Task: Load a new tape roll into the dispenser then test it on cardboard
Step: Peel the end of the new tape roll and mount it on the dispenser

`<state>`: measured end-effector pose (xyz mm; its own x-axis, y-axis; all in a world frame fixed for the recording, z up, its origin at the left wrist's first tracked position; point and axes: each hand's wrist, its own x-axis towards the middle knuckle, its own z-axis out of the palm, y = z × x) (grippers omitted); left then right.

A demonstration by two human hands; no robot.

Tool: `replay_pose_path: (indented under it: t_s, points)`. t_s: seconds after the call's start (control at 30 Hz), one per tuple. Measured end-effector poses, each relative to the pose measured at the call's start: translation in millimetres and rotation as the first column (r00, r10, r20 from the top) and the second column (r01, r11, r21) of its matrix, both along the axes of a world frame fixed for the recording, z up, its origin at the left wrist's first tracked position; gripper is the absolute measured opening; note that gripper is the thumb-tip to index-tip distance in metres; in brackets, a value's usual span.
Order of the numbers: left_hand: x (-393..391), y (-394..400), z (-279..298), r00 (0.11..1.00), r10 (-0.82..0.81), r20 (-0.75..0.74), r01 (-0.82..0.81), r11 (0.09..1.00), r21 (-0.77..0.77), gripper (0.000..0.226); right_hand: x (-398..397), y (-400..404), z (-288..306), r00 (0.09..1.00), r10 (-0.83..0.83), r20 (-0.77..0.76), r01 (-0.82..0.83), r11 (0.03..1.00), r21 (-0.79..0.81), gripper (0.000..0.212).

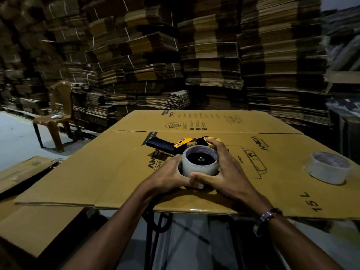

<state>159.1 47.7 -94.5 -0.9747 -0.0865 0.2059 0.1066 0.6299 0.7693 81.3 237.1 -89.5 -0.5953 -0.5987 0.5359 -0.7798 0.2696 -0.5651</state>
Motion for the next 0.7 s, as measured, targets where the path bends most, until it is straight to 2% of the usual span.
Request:
replay_pose_path:
  t_s: [0.4,0.6,0.7]
  points:
    - [-2.8,-6.0,-0.4,0.994,0.054,0.093,-0.034,0.977,-0.21,0.115,3.3,-2.3,-2.9,0.998,-0.033,0.058,0.033,0.999,-0.006,0.101]
    - [-1.0,-4.3,-0.5,0.995,0.052,0.081,-0.035,0.979,-0.199,0.114,2.0,-0.4,-2.0,0.999,-0.045,0.029,0.043,0.997,0.061,0.106]
    - [2.4,1.1,2.6,0.996,0.067,0.066,-0.053,0.978,-0.203,0.113,3.5,-5.2,-4.0,0.999,-0.04,-0.034,0.043,0.995,0.089,0.108]
